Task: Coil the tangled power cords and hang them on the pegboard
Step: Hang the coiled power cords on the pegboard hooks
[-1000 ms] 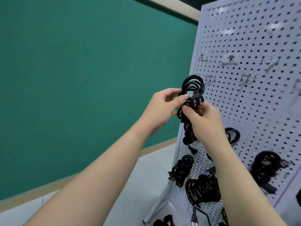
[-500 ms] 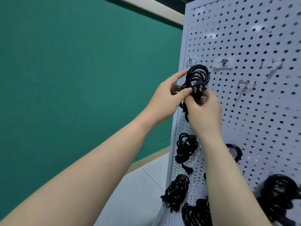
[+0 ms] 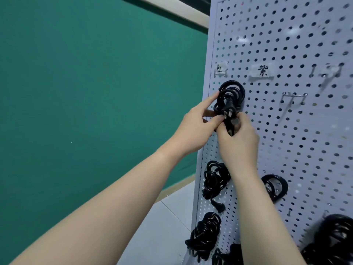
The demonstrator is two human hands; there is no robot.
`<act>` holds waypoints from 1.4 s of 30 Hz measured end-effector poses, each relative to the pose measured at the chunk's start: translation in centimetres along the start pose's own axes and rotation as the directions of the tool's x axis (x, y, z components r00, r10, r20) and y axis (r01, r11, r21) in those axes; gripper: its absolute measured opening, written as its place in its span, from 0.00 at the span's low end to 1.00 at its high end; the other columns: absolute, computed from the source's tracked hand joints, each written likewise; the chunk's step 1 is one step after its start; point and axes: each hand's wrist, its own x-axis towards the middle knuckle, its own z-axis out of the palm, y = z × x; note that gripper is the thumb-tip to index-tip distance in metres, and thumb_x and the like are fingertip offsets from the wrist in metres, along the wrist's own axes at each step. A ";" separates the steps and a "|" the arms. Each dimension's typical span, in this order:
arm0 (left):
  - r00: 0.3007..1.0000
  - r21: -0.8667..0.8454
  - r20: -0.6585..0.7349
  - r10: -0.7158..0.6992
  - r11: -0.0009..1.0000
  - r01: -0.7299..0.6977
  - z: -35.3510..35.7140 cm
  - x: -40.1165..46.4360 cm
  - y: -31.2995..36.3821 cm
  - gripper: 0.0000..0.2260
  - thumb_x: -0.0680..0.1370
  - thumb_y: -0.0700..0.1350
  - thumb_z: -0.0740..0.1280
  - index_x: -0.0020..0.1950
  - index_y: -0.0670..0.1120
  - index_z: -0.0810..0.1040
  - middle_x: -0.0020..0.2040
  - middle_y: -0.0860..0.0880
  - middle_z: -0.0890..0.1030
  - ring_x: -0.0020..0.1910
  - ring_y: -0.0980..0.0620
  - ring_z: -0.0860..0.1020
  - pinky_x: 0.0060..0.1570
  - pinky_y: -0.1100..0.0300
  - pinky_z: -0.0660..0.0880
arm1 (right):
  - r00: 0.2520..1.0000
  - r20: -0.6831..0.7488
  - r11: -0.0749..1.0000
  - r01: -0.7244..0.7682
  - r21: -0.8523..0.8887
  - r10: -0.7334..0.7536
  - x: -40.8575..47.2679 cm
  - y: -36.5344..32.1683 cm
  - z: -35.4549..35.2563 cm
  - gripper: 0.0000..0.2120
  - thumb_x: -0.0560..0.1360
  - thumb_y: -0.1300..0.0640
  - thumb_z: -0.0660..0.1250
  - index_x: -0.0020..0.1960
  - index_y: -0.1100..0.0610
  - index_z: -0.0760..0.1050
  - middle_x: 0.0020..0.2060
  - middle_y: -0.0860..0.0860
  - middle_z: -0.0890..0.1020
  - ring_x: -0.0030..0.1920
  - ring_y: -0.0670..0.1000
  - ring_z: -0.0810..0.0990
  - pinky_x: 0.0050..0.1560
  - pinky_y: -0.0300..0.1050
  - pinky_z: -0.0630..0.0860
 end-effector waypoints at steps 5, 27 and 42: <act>0.999 0.029 -0.031 -0.026 0.999 0.027 0.2 -2.9 -0.8 0.24 0.83 0.48 0.67 0.78 0.62 0.67 0.63 0.58 0.79 0.48 0.62 0.81 0.55 0.66 0.77 | 0.994 -0.072 0.994 -0.085 -0.063 0.081 -2.7 0.7 0.0 0.21 0.78 0.43 0.69 0.67 0.51 0.74 0.53 0.46 0.81 0.57 0.52 0.81 0.54 0.51 0.77; 0.675 0.091 -0.192 -0.712 0.672 0.735 -7.8 -31.3 -21.9 0.11 0.84 0.51 0.65 0.66 0.54 0.77 0.56 0.52 0.80 0.44 0.50 0.84 0.36 0.59 0.75 | 0.789 0.547 0.957 -0.276 -0.087 0.278 -35.8 13.9 4.0 0.13 0.76 0.49 0.67 0.35 0.53 0.73 0.26 0.49 0.76 0.28 0.49 0.77 0.33 0.55 0.77; 0.292 -0.096 0.155 -0.944 0.279 0.955 4.6 -42.8 -39.3 0.08 0.83 0.43 0.61 0.51 0.46 0.81 0.49 0.44 0.83 0.35 0.49 0.80 0.35 0.63 0.74 | 0.447 0.493 0.569 -0.045 -0.821 0.747 -40.5 35.1 6.2 0.29 0.76 0.52 0.68 0.75 0.59 0.69 0.65 0.57 0.78 0.64 0.59 0.76 0.64 0.56 0.76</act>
